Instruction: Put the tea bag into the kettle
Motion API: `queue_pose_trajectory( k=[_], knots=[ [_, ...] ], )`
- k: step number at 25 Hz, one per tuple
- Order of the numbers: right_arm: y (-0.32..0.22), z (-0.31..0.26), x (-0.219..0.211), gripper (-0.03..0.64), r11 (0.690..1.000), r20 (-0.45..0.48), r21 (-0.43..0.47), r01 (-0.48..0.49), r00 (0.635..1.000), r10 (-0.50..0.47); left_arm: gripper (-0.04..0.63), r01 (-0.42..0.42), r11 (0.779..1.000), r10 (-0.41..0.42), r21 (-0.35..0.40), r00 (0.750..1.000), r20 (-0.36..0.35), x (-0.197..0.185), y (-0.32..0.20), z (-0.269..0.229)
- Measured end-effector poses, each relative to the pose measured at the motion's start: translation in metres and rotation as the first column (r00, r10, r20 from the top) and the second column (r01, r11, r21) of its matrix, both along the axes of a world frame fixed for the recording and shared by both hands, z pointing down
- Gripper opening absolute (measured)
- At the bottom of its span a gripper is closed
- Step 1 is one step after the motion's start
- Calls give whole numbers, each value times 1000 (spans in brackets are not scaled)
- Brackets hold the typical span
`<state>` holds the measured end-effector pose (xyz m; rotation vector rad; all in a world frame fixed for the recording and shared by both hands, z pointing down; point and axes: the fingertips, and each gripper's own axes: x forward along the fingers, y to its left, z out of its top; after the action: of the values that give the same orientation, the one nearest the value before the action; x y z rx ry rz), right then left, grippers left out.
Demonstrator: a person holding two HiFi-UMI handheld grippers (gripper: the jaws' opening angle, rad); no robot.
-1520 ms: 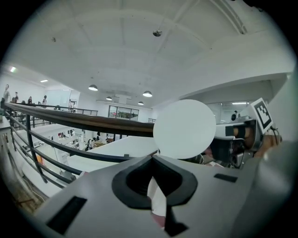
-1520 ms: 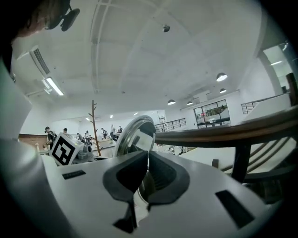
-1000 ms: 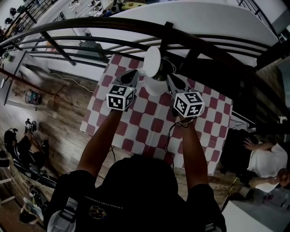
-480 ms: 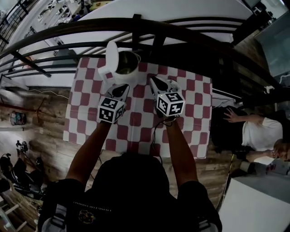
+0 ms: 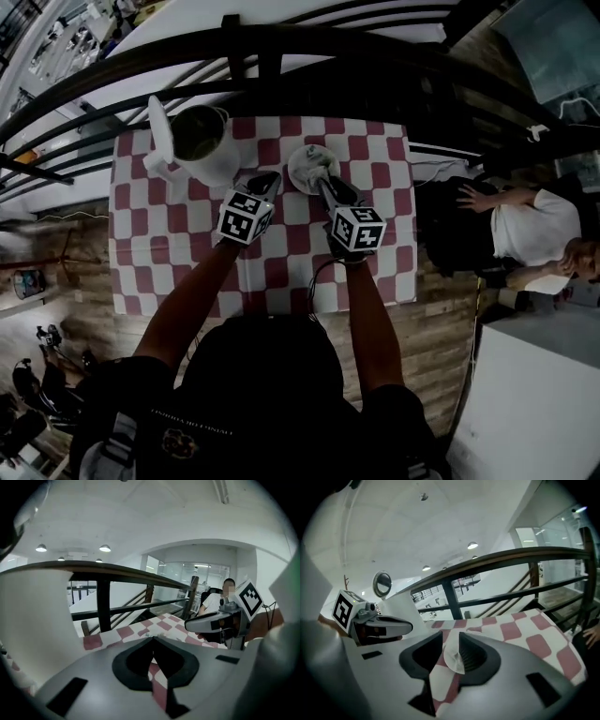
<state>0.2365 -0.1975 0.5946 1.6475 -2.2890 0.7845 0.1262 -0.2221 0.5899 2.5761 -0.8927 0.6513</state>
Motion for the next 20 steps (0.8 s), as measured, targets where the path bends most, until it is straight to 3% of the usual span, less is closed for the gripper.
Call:
queue_pose_trajectory(
  k=[8,20],
  knots=[
    [13,44,30,101,994,-1,-100,-51,999,52,3,-57,996,59,-74,998,32,43,-2,34],
    [-6,80,17,103,986,7,-168,0,1000,1,3,-12,992,20,-125,998,67,39,-12,63]
  ],
)
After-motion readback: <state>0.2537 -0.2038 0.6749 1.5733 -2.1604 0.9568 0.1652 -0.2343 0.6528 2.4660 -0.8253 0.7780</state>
